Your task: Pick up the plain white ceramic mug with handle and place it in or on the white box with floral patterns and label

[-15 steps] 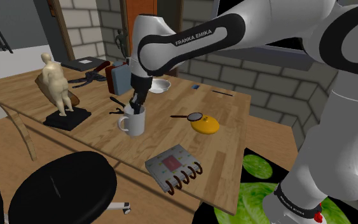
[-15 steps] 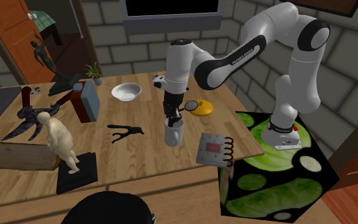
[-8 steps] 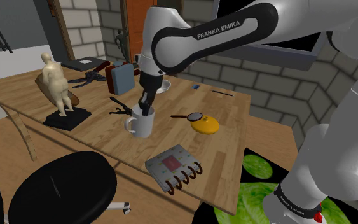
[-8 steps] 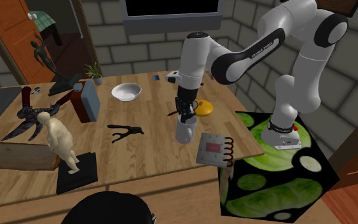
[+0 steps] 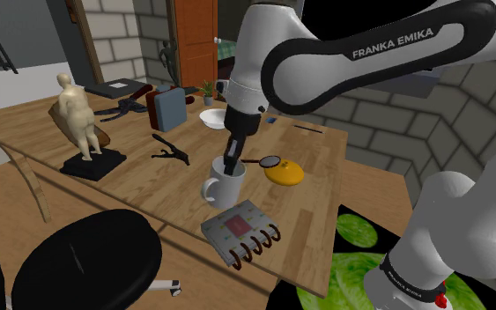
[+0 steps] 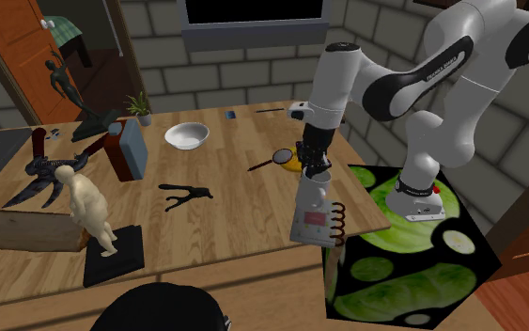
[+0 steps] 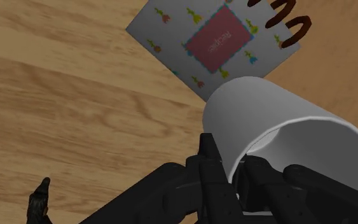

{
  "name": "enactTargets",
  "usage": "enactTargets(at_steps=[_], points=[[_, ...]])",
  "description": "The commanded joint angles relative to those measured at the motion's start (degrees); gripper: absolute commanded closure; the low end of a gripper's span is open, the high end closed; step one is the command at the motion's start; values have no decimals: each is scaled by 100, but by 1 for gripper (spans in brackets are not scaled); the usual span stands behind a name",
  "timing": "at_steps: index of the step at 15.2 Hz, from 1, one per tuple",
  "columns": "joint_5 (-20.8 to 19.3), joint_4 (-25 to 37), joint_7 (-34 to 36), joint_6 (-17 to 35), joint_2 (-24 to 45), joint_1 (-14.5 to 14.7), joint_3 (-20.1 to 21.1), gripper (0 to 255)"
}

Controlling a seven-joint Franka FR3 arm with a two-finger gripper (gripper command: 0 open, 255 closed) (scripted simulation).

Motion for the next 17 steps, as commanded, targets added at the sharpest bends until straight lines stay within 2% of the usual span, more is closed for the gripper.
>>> enactTargets(at_steps=[1,3,17], points=[[90,-355,23,-89,-450,64,12,255],[161,-622,74,-175,-810,133,40,255],[223,-1398,30,1003,-406,156,142,255]])
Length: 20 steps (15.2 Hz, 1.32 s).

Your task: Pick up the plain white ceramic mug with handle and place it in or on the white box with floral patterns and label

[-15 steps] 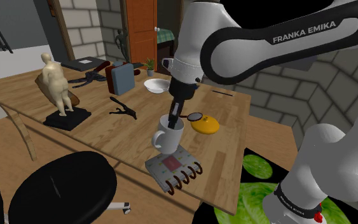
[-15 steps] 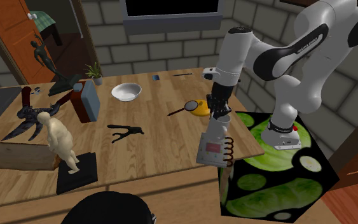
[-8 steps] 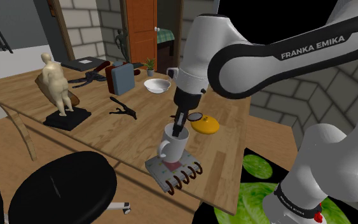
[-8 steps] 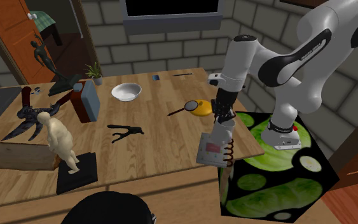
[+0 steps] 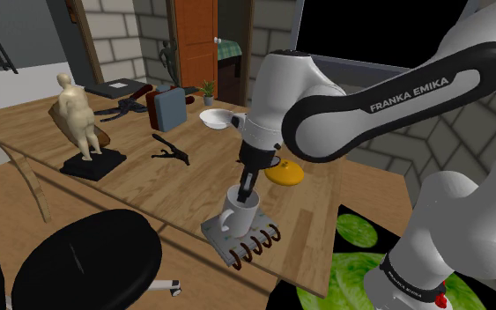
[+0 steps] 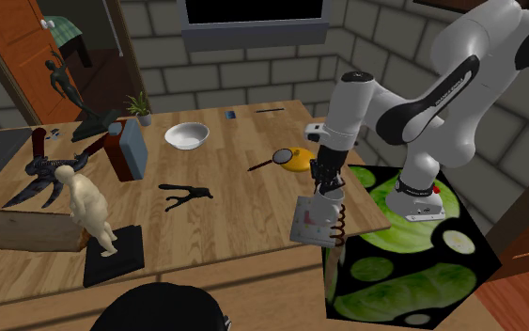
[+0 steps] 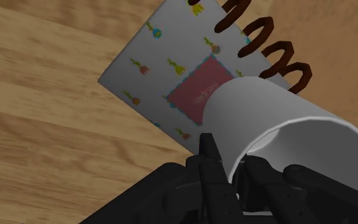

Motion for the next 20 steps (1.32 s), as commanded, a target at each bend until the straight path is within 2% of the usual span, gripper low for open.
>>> enactTargets(at_steps=[1,4,12,13,18,20], points=[[7,-93,-13,165,69,-1,8,255],[14,-220,-19,419,196,1,30,255],[14,-220,-19,419,196,1,30,255],[14,-220,-19,419,197,1,30,0],[14,-220,-19,419,197,1,30,0],[16,-67,-33,-28,-97,3,-25,0]])
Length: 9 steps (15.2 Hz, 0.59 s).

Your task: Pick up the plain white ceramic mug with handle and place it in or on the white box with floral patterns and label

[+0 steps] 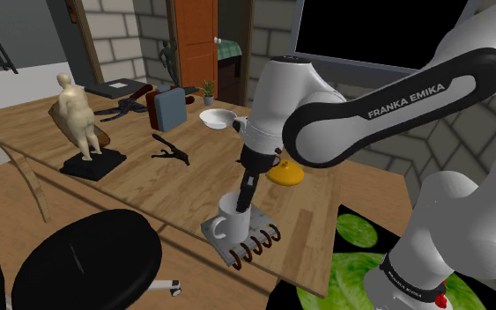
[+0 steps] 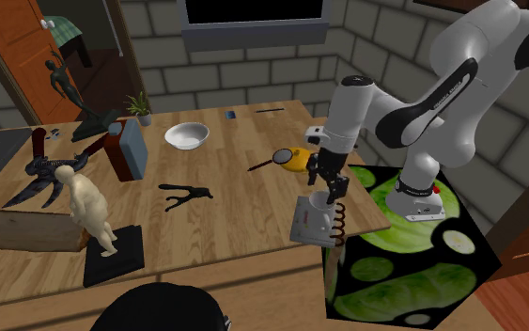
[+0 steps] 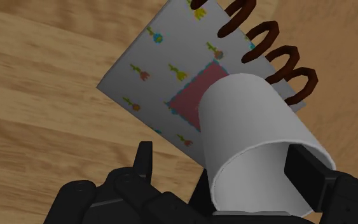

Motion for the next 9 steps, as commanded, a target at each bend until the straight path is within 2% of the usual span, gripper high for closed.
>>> enactTargets(at_steps=[1,2,9], points=[[-4,161,-10,-417,-249,0,-51,0],[-9,237,-13,-589,-345,-1,-73,0],[-9,237,-13,-589,-345,0,-74,0]])
